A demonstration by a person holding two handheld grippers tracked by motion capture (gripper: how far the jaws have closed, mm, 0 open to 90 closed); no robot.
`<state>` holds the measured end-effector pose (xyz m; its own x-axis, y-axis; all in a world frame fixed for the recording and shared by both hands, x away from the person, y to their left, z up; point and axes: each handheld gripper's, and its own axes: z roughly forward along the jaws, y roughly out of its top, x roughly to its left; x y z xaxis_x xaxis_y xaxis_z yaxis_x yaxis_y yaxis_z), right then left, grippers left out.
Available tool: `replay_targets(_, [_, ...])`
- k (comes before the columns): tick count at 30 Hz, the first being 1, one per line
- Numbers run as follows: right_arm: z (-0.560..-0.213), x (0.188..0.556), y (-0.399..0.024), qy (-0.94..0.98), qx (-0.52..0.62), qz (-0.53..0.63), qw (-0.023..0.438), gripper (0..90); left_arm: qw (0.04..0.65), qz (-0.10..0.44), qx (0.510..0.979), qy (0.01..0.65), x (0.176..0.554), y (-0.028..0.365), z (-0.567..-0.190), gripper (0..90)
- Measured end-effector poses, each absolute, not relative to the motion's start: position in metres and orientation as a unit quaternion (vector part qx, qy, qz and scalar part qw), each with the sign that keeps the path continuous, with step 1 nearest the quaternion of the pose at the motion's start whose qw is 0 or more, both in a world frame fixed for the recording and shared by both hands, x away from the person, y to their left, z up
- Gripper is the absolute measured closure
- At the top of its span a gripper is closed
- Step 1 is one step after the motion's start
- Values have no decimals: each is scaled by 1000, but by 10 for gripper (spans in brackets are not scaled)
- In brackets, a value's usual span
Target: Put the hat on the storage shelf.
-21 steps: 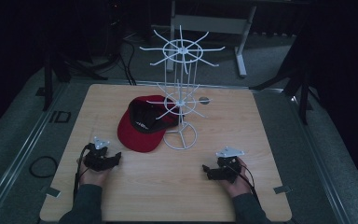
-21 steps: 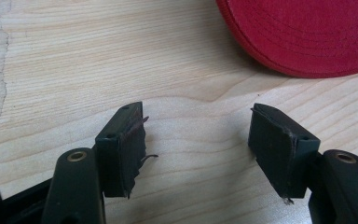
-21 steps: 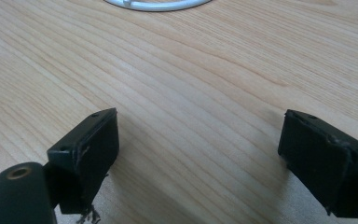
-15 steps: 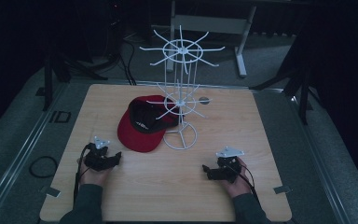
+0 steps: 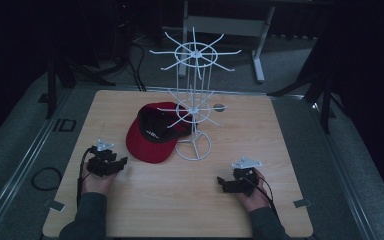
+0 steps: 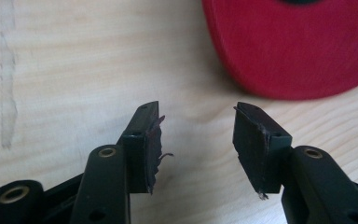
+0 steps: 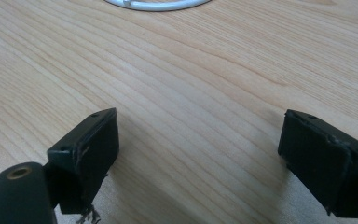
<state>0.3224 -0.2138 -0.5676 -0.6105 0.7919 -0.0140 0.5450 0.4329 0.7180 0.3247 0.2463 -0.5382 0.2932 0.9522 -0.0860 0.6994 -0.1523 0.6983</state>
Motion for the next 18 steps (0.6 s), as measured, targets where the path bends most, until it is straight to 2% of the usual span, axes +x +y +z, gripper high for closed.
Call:
replay_targets(4, [-568,322,-214,828,404,347,178,122,335,199,740,549,332,245,-526,479])
replay_targets(18, [-567,322,-214,827,405,347,177,121,348,193,741,542,367,239,-511,487])
